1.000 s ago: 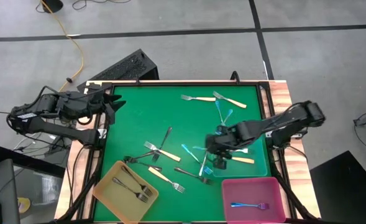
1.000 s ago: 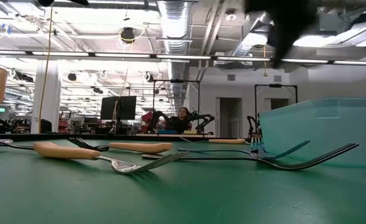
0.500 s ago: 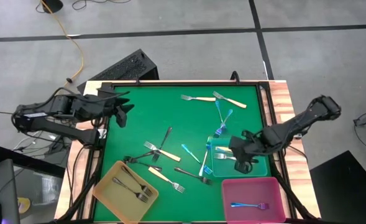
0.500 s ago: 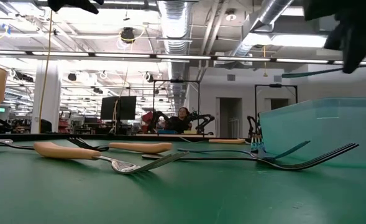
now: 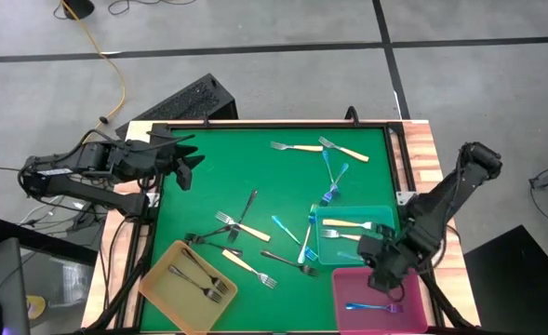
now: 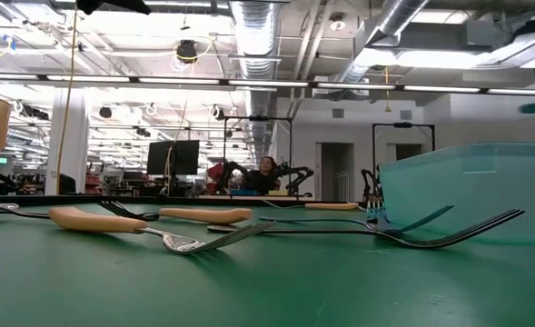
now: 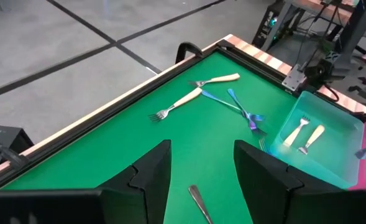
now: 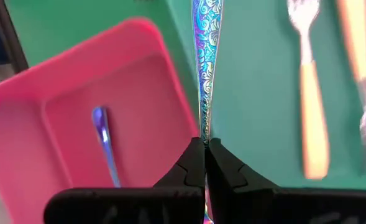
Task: Sort silverware by color (type)
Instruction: Put the purple fork into the pink bin
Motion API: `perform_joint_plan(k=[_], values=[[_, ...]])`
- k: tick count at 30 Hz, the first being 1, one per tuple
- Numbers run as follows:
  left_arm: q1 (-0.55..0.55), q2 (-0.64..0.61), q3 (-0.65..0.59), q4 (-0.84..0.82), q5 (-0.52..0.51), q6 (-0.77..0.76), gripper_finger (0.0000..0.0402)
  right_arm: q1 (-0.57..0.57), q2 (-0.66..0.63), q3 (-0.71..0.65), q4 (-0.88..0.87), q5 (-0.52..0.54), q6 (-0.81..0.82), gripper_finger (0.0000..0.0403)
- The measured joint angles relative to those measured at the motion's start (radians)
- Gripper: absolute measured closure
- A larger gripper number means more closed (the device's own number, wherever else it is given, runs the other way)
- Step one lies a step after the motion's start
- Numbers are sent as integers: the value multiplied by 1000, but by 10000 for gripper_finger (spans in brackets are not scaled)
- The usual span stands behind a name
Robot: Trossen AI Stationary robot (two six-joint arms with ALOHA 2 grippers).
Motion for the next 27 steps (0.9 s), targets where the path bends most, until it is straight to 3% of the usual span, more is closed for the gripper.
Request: perform_joint_plan(k=[9, 19, 27], values=[[0, 0, 0, 6, -9, -14, 243, 139, 85, 1, 56, -1, 122, 383], [0, 0, 0, 6, -18, -36, 243, 157, 228, 1, 157, -104, 78, 383], [0, 0, 0, 5, -18, -43, 243, 174, 316, 0, 251, -122, 61, 383]])
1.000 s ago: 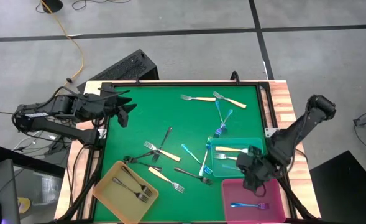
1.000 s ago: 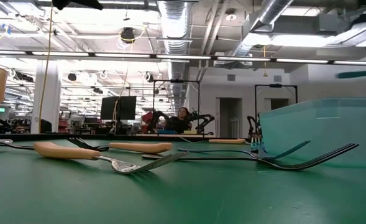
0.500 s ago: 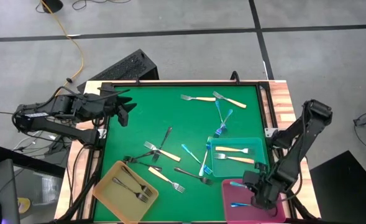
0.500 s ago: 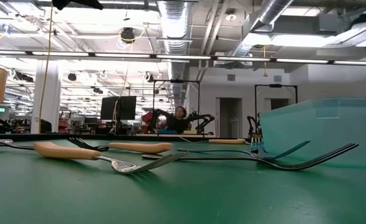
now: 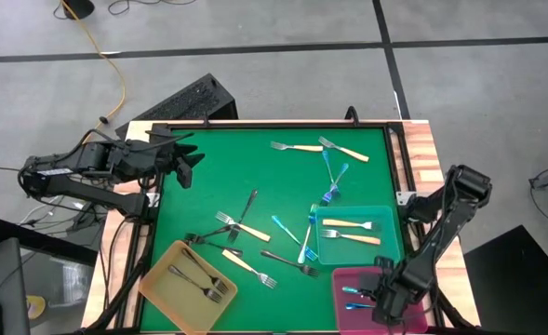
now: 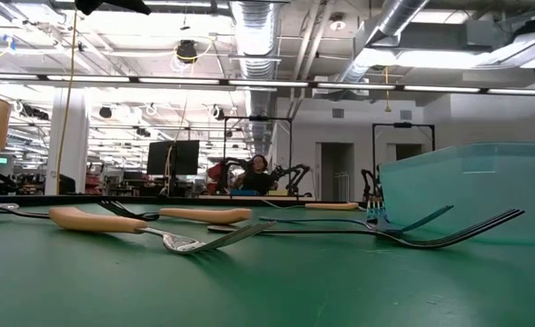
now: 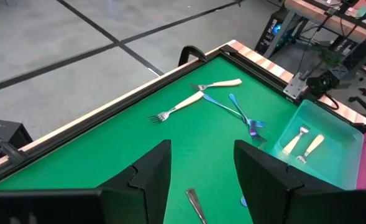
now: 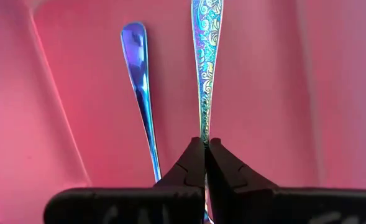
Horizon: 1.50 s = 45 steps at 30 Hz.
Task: Sort silverware by color (type)
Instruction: Put the purple fork into the pink bin
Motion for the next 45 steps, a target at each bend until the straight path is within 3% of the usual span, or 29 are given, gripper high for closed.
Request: perform_joint_plan(k=[15, 27, 45], values=[[0, 0, 0, -1, 0, 0, 243, 12, 93, 0, 64, -19, -37, 382], [0, 0, 0, -1, 0, 0, 243, 12, 99, 1, 79, -30, -53, 351], [0, 0, 0, -1, 18, 2, 243, 10, 92, 0, 86, -45, -26, 336]])
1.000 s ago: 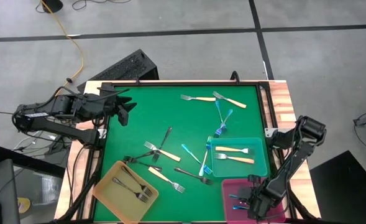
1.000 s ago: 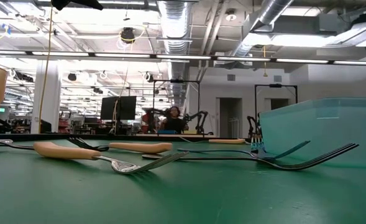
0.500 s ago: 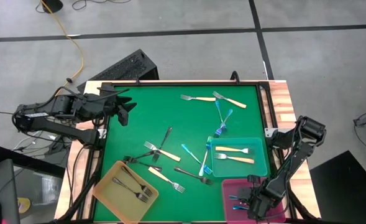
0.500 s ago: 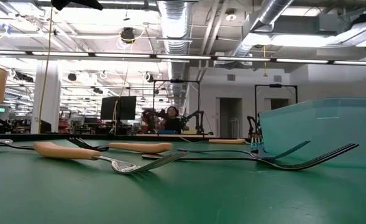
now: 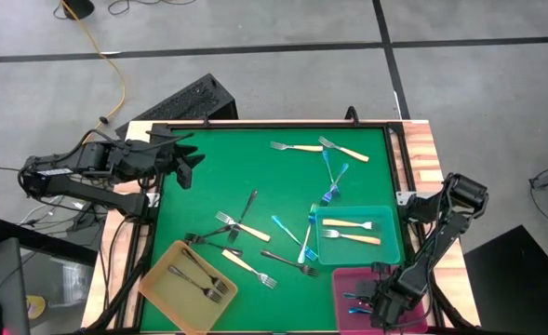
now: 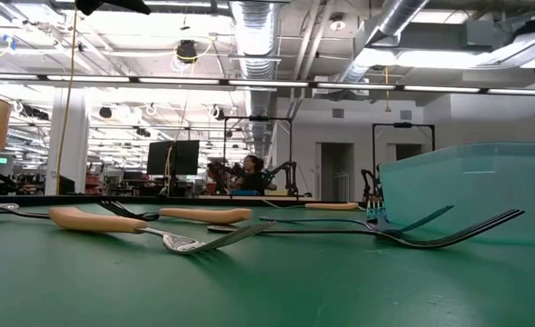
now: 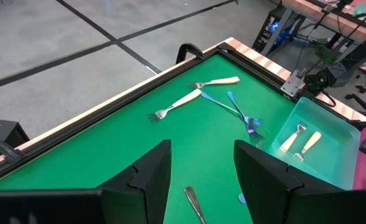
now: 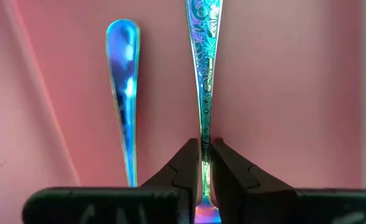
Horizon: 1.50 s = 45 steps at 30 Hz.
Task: Sort silverware by color (type)
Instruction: Put the purple fork into the pink bin, then put the black fork into the orange bin
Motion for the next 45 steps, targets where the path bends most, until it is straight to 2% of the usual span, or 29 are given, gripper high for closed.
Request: perform_joint_plan(k=[9, 14, 20, 28, 37, 45], values=[[0, 0, 0, 0, 16, 2, 243, -21, -6, 0, 5, -59, -26, 281], [0, 0, 0, -1, 44, 3, 243, -21, -6, 22, 7, -78, -35, 263], [0, 0, 0, -1, 89, 41, 243, -26, -6, 58, -13, -78, -36, 263], [0, 0, 0, -10, 100, 73, 243, -65, -6, 91, -59, -110, -70, 265], [0, 0, 0, -19, 250, 102, 243, -159, -7, 213, -245, -131, -283, 266], [0, 0, 0, -64, 254, 110, 243, -242, -8, 298, -373, -129, -422, 267]])
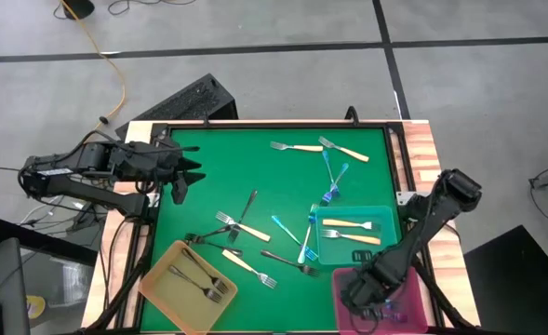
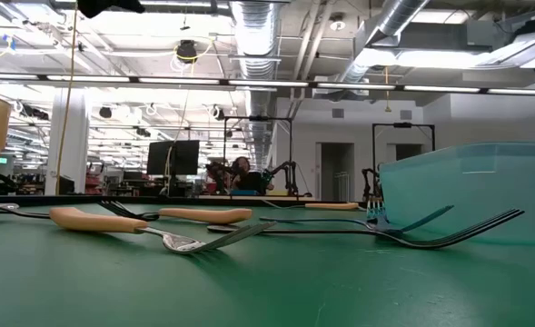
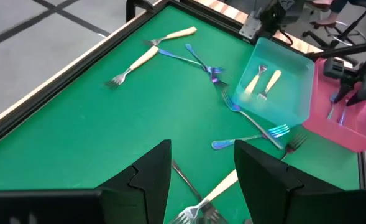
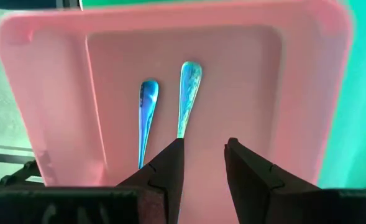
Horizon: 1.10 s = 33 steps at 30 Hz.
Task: Sort silverware by color (type)
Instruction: Put the black fork into the orange bin
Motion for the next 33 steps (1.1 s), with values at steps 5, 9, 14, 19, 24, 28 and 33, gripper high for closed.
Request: perform_joint_plan(k=[5, 9, 14, 19, 24, 28, 33], values=[[0, 0, 0, 1, 0, 12, 243, -51, 0, 34, -6, 1, -78, 267], [0, -1, 0, 2, 17, 13, 243, -103, 0, 71, -35, 2, -158, 267], [0, -1, 0, 2, 27, 16, 243, -183, 0, 121, -113, 5, -276, 267], [0, -1, 0, 3, 28, 27, 243, -268, 0, 148, -140, 5, -359, 267], [0, -11, 0, 18, 27, 56, 243, -354, 0, 193, -137, 5, -406, 267], [0, -45, 0, 56, 24, 103, 243, -427, 0, 262, -139, 20, -463, 267], [0, -101, 0, 57, -10, 136, 243, -514, -37, 336, -127, 88, -523, 267]])
